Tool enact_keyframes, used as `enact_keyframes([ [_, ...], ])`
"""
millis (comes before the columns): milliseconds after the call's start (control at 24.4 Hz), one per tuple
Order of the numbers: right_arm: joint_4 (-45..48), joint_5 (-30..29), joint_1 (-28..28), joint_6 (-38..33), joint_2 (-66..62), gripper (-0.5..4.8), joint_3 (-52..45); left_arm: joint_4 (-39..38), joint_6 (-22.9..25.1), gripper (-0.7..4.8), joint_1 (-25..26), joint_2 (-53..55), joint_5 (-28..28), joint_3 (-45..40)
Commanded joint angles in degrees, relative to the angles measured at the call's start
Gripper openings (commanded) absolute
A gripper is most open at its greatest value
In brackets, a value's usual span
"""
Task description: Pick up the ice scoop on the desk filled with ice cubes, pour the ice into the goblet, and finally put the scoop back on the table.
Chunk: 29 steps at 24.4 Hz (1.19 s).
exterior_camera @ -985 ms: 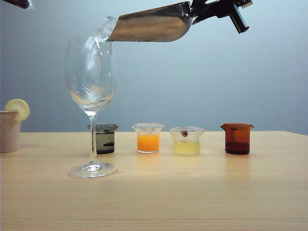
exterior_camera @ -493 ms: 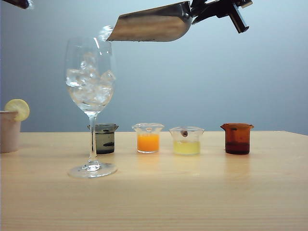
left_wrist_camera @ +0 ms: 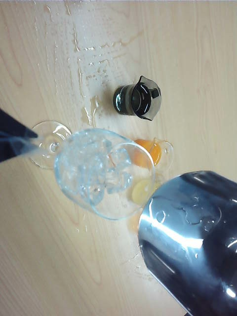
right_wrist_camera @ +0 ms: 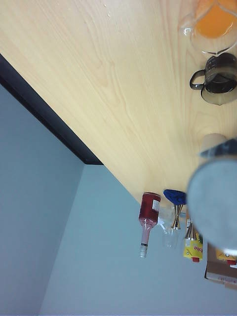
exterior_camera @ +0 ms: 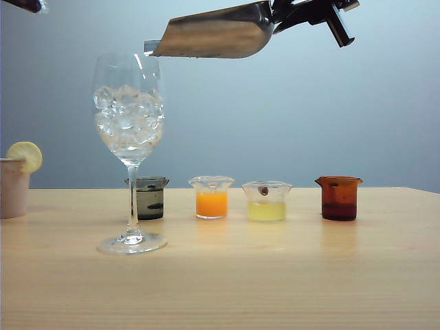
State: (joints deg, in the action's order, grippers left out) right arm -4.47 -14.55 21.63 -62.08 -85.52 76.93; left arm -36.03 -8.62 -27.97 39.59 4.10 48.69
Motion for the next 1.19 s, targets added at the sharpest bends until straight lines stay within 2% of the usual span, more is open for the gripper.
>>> enact_keyframes([
  [41,1.6,-0.7,0.1,0.6,0.5,-0.05,0.5,0.3,0.0,-0.06,0.0,-0.1,0.2,0.4],
  [328,1.5,-3.7,-1.3,-0.7,0.7,-0.05,0.5,0.3,0.0,-0.06,0.0,-0.1,0.0,0.4],
  [575,1.9,-7.5,-3.4,-7.4,0.7,-0.05,0.3,2.7,1.2,-0.06,0.0,-0.1,1.3,0.5],
  [657,2.3,-8.7,-4.8,-7.4,0.7,-0.05,0.3,3.5,1.3,-0.06,-0.1,-0.2,1.4,0.5],
  [821,2.1,-10.7,-12.6,-6.7,3.3,-0.05,-0.6,5.4,1.5,-0.06,-0.1,-0.2,3.2,2.0],
  [903,2.1,-12.7,-18.4,-6.4,3.7,-0.05,-0.7,5.9,5.5,-0.06,-0.1,-0.2,3.2,3.0],
  [985,1.9,-14.8,-23.5,-5.5,3.8,-0.05,-0.7,6.1,6.5,-0.06,-0.2,-0.2,3.2,3.8],
  [1067,1.7,-15.6,-28.1,-4.9,3.8,-0.05,-0.7,6.2,6.3,-0.06,-1.5,-0.1,2.7,4.5],
  [1190,1.7,-15.6,-34.2,-3.0,3.8,-0.05,-0.7,6.3,6.3,-0.06,-5.8,1.0,-1.3,5.8],
])
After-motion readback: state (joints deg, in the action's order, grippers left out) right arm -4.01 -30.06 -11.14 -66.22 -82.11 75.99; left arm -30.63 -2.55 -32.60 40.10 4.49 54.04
